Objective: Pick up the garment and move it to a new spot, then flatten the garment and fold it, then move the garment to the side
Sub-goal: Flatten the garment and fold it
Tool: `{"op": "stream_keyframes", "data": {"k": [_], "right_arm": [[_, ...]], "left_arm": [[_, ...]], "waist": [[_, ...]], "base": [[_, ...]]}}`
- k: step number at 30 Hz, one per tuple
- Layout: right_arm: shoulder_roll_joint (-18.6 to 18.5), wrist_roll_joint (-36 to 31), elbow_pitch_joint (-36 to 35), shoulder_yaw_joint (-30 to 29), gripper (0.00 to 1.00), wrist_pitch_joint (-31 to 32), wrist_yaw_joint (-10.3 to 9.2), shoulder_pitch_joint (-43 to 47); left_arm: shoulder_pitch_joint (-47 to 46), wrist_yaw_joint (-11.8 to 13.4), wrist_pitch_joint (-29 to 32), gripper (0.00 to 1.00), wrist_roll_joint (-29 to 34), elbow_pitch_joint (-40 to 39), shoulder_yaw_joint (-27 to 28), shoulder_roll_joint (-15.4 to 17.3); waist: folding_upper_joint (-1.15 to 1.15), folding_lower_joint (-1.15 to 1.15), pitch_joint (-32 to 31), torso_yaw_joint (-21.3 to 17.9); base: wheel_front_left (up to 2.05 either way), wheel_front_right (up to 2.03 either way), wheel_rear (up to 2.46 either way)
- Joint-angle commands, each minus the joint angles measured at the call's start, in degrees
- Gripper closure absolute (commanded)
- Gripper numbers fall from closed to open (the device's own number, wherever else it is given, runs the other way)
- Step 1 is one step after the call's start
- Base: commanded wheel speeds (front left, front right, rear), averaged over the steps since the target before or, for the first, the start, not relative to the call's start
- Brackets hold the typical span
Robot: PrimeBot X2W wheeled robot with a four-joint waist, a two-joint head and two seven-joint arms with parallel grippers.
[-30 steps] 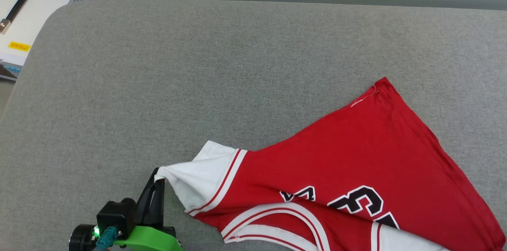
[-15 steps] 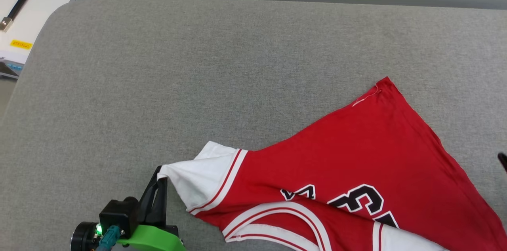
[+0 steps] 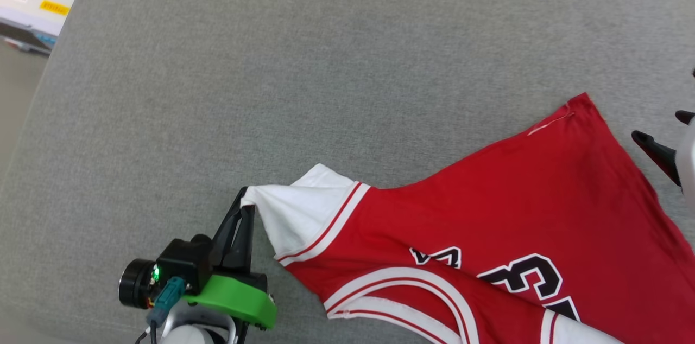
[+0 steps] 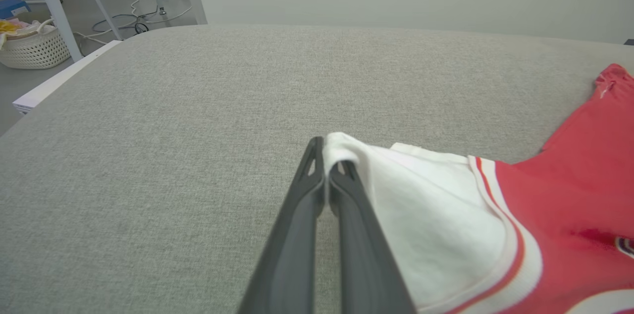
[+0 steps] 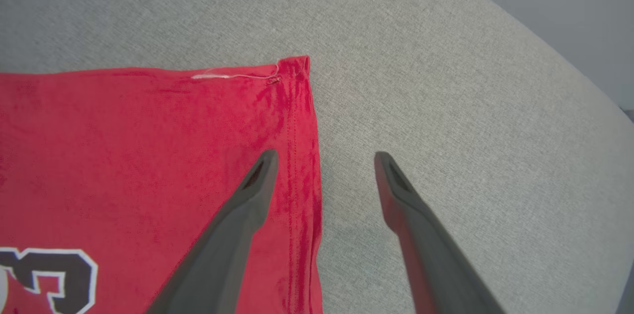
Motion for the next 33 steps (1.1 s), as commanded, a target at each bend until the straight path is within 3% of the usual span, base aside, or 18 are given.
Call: {"op": "stream_keyframes", "data": {"k": [1, 10, 19, 20, 21, 33], "right_arm": [[-0.3, 0.3, 1.4, 1.9, 0.0, 1.0, -0.04, -2.7], [1.4, -1.5, 13.9, 14.0, 0.0, 2.0, -0.04, -14.8], [-0.5, 2.0, 22.0, 24.2, 0.0, 1.5, -0.04, -13.4], [-0.7, 2.6, 22.3, 24.6, 0.57, 1.0, -0.04, -13.4], [-0.7, 3.0, 22.5, 24.8, 0.98, 0.4, -0.04, -13.4], [1.3, 5.0, 21.5, 19.9, 1.0, -15.7, -0.04, -15.2]], "left_arm": [[-1.4, -0.3, -0.5, 1.0, 0.5, 0.0, -0.2, -0.4], [-4.5, -0.7, -1.6, 1.0, 0.9, 0.6, -1.1, -1.8], [-5.6, -1.1, -2.1, 1.0, 0.8, 2.3, -0.8, -2.4], [-5.6, -1.0, -2.2, 1.0, 0.8, 2.5, -0.6, -2.4], [-5.5, -1.0, -2.2, 1.0, 0.8, 2.6, -0.5, -2.4], [-4.5, -1.1, -2.3, 1.0, 1.7, 2.5, 0.9, -0.3]], "waist": [[0.0, 0.0, 2.6, 2.3], [0.0, 0.0, 6.9, 4.9], [0.0, 0.0, 7.9, 5.3], [0.0, 0.0, 7.7, 5.1], [0.0, 0.0, 7.4, 4.8], [0.0, 0.0, 0.6, 1.0]], "base": [[0.0, 0.0, 0.0], [0.0, 0.0, 0.0], [0.0, 0.0, 0.0], [0.0, 0.0, 0.0], [0.0, 0.0, 0.0], [0.0, 0.0, 0.0]]}}
